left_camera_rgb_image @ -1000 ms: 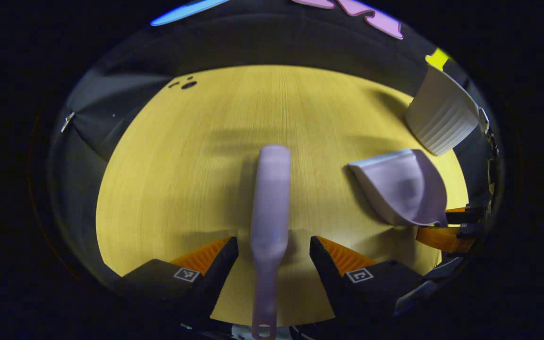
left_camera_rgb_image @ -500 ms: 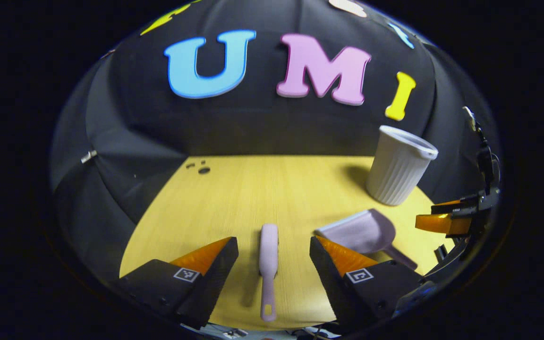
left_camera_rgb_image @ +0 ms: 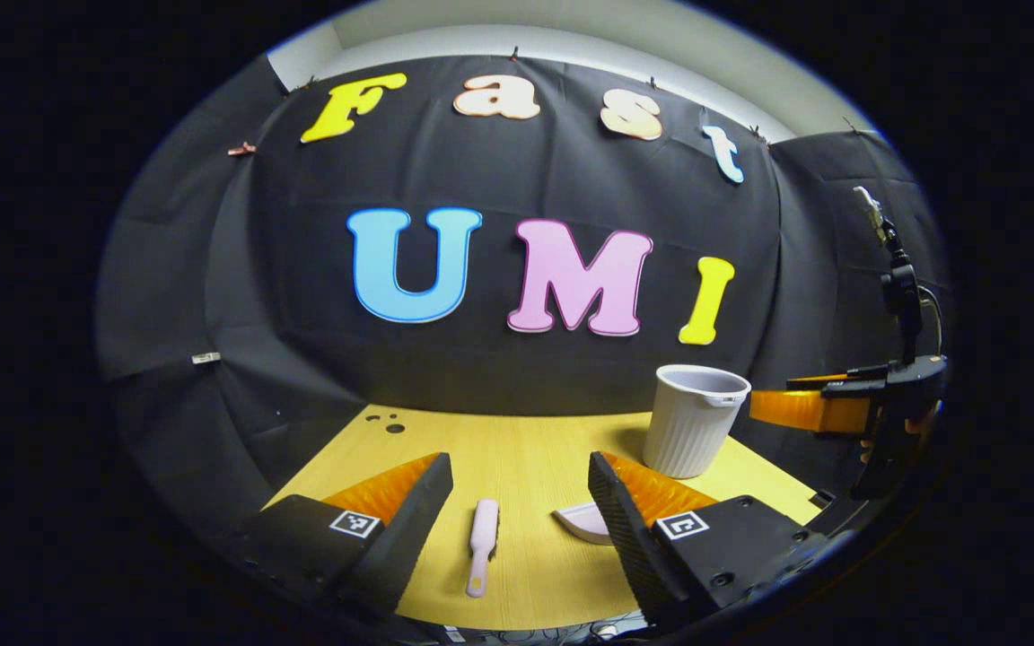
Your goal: Pick up the small broom and dustpan from the desktop, sweep the trash into the dustpan with the broom, and then empty the trash into the garbage bin.
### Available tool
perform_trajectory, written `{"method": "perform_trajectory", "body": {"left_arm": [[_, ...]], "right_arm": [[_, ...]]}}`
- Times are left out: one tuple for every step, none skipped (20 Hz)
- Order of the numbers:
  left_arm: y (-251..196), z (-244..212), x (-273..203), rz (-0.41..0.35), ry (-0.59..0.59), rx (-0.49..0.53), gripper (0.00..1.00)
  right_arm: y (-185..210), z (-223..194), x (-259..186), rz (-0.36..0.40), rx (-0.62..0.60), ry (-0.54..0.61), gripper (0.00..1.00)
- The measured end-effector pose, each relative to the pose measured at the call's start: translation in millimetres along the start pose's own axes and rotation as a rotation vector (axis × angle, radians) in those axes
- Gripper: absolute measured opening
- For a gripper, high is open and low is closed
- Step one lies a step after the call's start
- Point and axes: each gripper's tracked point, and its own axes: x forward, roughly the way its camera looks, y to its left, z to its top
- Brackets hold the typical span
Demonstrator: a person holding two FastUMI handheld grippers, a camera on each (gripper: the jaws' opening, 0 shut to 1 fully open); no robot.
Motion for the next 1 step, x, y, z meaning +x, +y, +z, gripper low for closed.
{"method": "perform_trajectory", "body": {"left_arm": [[-3.6, 4.4, -4.4, -0.004, -0.016, 0.032, 0.96]], "right_arm": [[-3.2, -1.6, -9.4, 0.007, -0.002, -0.001, 0.99]]}}
